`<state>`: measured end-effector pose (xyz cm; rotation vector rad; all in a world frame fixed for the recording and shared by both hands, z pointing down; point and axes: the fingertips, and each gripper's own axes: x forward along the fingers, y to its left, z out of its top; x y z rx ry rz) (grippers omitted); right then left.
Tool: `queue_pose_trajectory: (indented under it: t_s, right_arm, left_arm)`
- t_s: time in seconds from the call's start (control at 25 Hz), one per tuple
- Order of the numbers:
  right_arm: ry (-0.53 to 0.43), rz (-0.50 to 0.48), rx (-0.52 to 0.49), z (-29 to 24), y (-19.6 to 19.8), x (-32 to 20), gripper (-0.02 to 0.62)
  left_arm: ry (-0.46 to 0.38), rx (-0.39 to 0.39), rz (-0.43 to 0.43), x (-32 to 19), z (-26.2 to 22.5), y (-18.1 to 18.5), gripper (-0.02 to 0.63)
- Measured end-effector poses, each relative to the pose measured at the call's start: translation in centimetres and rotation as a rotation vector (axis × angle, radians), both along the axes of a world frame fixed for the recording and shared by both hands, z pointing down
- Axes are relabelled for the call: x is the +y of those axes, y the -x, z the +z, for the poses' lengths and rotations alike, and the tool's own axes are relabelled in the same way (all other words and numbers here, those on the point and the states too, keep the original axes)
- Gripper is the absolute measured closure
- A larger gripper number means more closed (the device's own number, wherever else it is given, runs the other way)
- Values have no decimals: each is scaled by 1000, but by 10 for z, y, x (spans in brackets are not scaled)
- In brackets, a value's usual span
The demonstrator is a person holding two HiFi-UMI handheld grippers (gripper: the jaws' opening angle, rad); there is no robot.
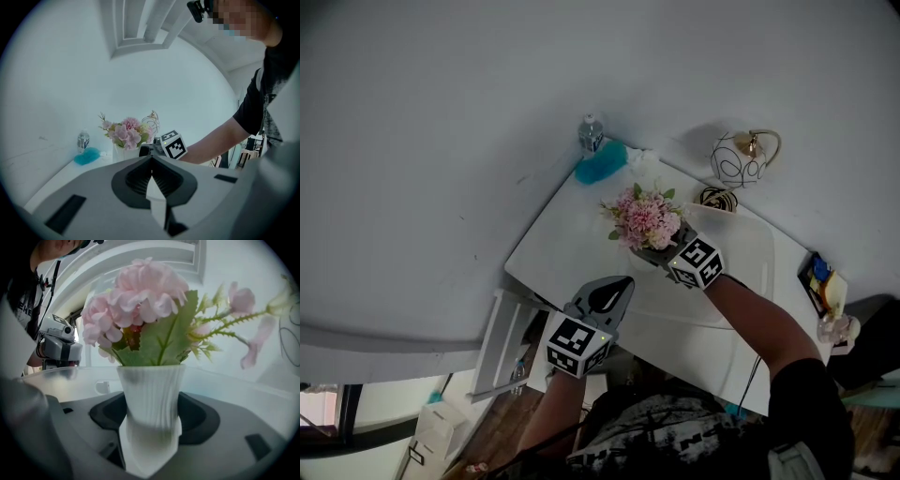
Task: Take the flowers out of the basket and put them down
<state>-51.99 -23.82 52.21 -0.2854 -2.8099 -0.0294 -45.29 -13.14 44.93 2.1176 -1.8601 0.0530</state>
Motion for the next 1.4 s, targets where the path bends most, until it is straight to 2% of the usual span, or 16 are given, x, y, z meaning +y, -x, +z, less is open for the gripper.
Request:
queue_pose_trajectory:
  t_s: [0.56, 1.2, 1.4]
  right_arm:
    - [35, 79, -69, -57, -41, -13, 273]
    - [24, 146, -153, -137, -142, -19, 273]
    - [16, 160, -187, -164, -163, -13, 273]
  left_arm:
    - [-45, -46, 32, 0, -27, -28, 594]
    - [-77, -76, 121, -29, -49, -90, 594]
    - [-105, -84, 163, -35, -54, -109, 594]
